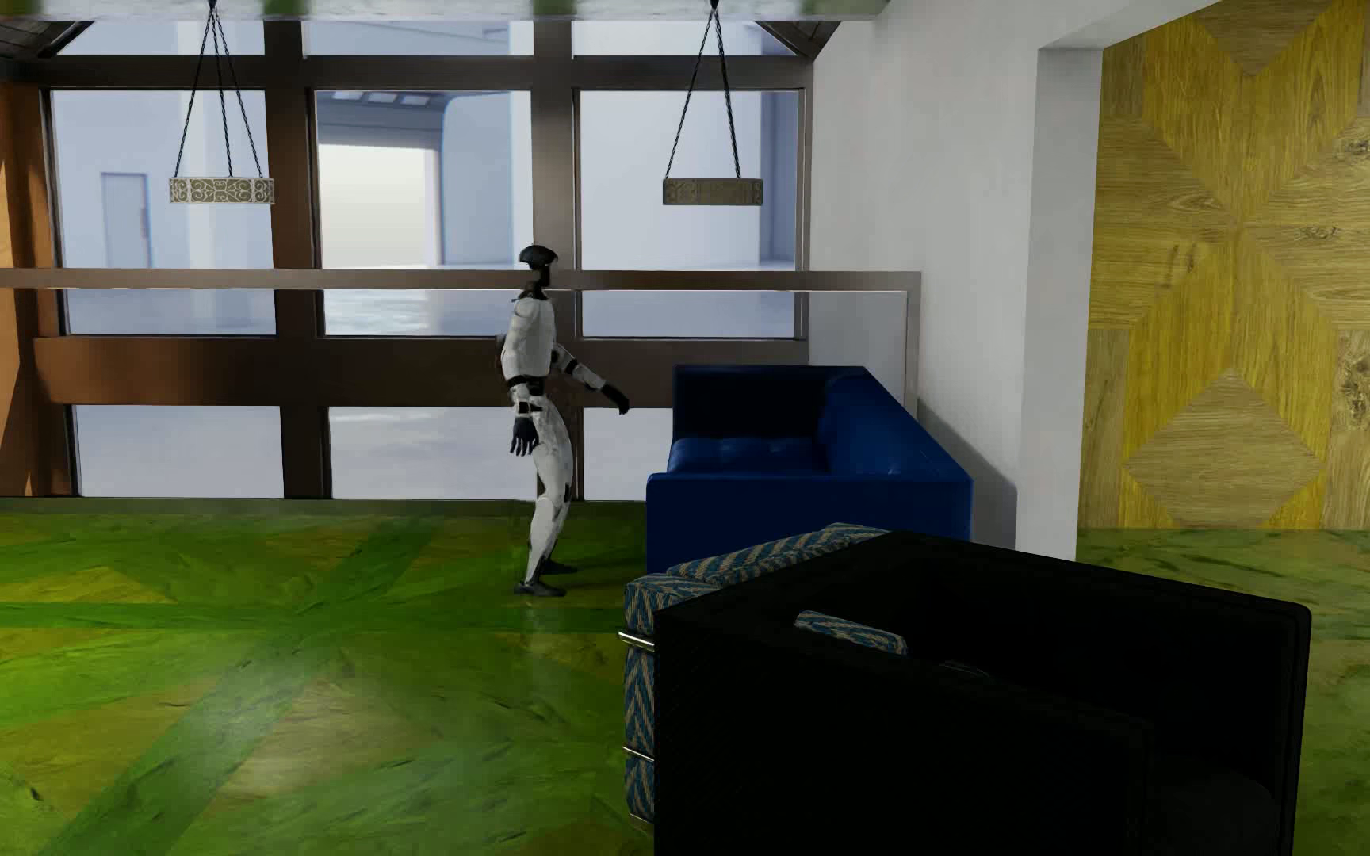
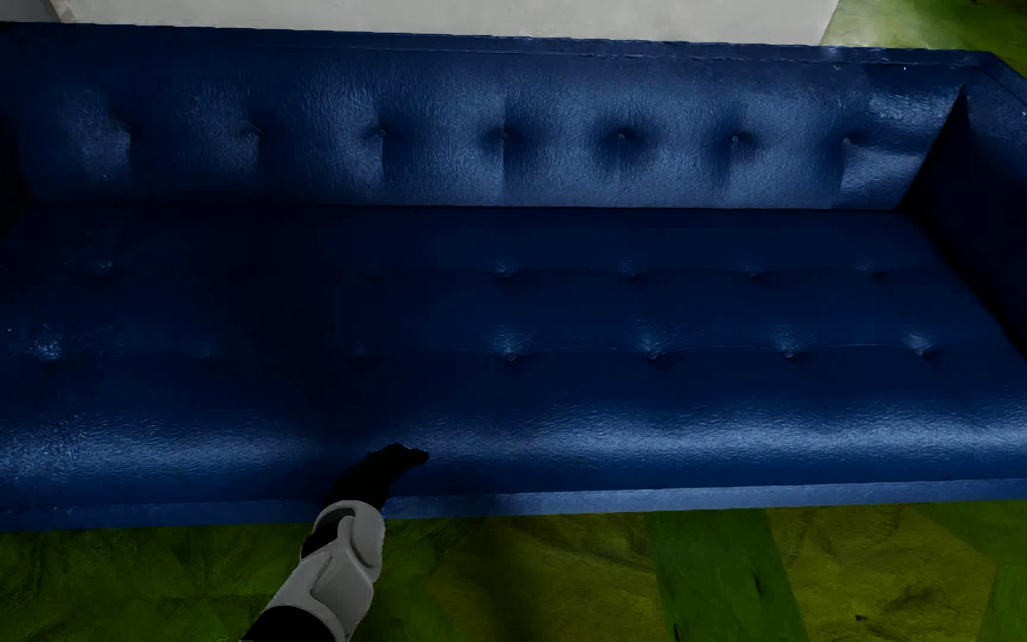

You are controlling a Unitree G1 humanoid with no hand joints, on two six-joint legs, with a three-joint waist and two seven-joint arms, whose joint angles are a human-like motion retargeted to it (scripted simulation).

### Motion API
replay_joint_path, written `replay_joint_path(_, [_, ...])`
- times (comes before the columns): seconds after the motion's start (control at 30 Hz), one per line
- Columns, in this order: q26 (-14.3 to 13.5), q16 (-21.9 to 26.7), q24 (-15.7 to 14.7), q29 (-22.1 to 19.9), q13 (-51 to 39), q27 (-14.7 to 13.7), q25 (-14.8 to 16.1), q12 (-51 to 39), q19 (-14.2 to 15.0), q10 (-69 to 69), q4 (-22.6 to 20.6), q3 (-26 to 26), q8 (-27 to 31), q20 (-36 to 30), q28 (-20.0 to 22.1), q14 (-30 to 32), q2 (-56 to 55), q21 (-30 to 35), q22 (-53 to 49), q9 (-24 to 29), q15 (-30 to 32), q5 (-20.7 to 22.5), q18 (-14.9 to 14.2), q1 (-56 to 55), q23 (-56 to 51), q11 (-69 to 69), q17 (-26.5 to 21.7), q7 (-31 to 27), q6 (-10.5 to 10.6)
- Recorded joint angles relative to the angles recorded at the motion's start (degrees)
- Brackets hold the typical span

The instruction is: Walk to the sofa

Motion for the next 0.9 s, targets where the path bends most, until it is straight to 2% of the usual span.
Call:
replay_joint_path(0.07, [0.21,-1.21,-1.90,-0.09,-3.04,-0.57,-1.06,3.77,1.08,-0.70,1.34,0.24,-0.33,2.80,1.00,-0.32,1.00,1.14,-0.45,-0.47,0.93,1.32,-0.47,0.56,-2.20,-2.53,-0.84,0.59,0.43])
replay_joint_path(0.13, [1.47,-2.39,-3.42,-2.14,-5.78,-2.35,-0.78,7.82,2.31,-1.94,2.88,0.77,0.23,3.65,0.26,-0.51,2.10,1.57,2.60,-0.98,1.65,2.94,-0.96,1.90,-6.11,-4.96,-1.06,2.01,1.08])
replay_joint_path(0.2, [4.73,-3.19,-3.88,-6.04,-8.60,-4.49,1.00,12.22,1.64,-2.90,4.39,1.11,1.79,2.48,-3.46,-0.76,3.35,1.73,8.42,-1.48,2.48,4.92,-1.47,3.36,-9.21,-7.51,0.23,3.76,1.76])
replay_joint_path(0.23, [6.42,-3.77,-3.98,-6.58,-9.38,-5.45,1.79,14.15,1.32,-3.31,4.99,1.17,2.49,1.80,-5.46,-0.86,4.01,2.23,12.19,-1.66,2.91,5.72,-1.70,4.09,-10.62,-8.63,0.55,4.59,2.10])
replay_joint_path(0.3, [10.26,-5.41,-3.72,-6.35,-10.80,-7.22,2.31,18.13,1.14,-3.75,5.91,1.20,3.51,-0.42,-9.94,-1.15,4.87,3.60,18.47,-1.84,3.15,6.78,-2.09,5.25,-12.37,-9.73,0.82,5.87,2.76])
replay_joint_path(0.33, [11.84,-6.28,-4.79,-5.93,-10.98,-7.96,2.33,20.16,1.10,-3.76,6.27,1.27,3.91,0.01,-12.06,-1.37,5.04,4.63,20.43,-1.86,3.10,7.15,-2.26,5.61,-13.06,-9.87,0.94,6.34,3.09])
replay_joint_path(0.37, [12.02,-6.80,-5.42,-5.70,-11.14,-8.22,2.42,22.42,1.06,-3.74,6.58,1.39,4.29,0.41,-12.57,-1.58,5.10,5.42,20.47,-1.85,2.99,7.46,-2.42,5.93,-13.40,-9.86,1.07,6.78,3.41])
replay_joint_path(0.47, [8.57,-6.08,-3.38,-5.34,-10.02,-6.95,2.93,28.48,0.96,-3.45,7.10,2.11,4.36,-1.57,-13.24,-2.11,5.52,6.36,17.20,-1.57,2.37,7.87,-2.79,6.50,-11.71,-9.47,1.38,6.95,4.25])
replay_joint_path(0.53, [8.25,-5.90,-4.46,-5.01,-8.94,-4.51,2.93,29.88,0.88,-3.12,7.06,2.57,3.50,0.58,-11.66,-2.28,5.95,5.12,15.08,-1.33,1.83,7.69,-2.93,6.44,-7.89,-9.11,1.81,6.09,4.67])
replay_joint_path(0.63, [9.36,-4.92,-2.84,-4.41,-7.89,1.08,3.56,26.30,0.67,-2.80,6.26,2.74,1.08,0.31,-10.86,-2.22,6.66,0.15,14.04,-0.99,0.85,6.73,-3.05,5.86,-0.49,-8.32,2.74,3.59,5.02])
replay_joint_path(0.7, [8.59,-3.70,-1.87,-3.72,-7.00,3.33,3.37,22.22,0.63,-2.66,5.42,2.54,-0.70,0.21,-10.59,-2.11,6.94,-1.89,13.34,-0.81,0.15,5.80,-3.08,5.35,3.11,-7.60,3.09,1.72,5.08])
replay_joint_path(0.8, [6.46,-2.62,-0.61,-2.46,-5.30,1.68,2.58,16.29,0.62,-2.54,4.41,1.95,-2.57,-0.20,-7.84,-1.87,6.88,-3.06,10.68,-0.56,-0.40,4.72,-3.08,4.52,2.89,-6.89,3.31,-0.23,5.01])
replay_joint_path(0.9, [4.54,-2.22,-0.57,-3.21,-5.27,-0.28,2.17,12.81,0.55,-2.50,4.09,1.24,-2.84,-0.04,-4.86,-1.68,6.27,-3.92,6.89,-0.36,-0.35,4.39,-3.03,3.94,0.00,-6.62,3.50,-0.57,5.00])
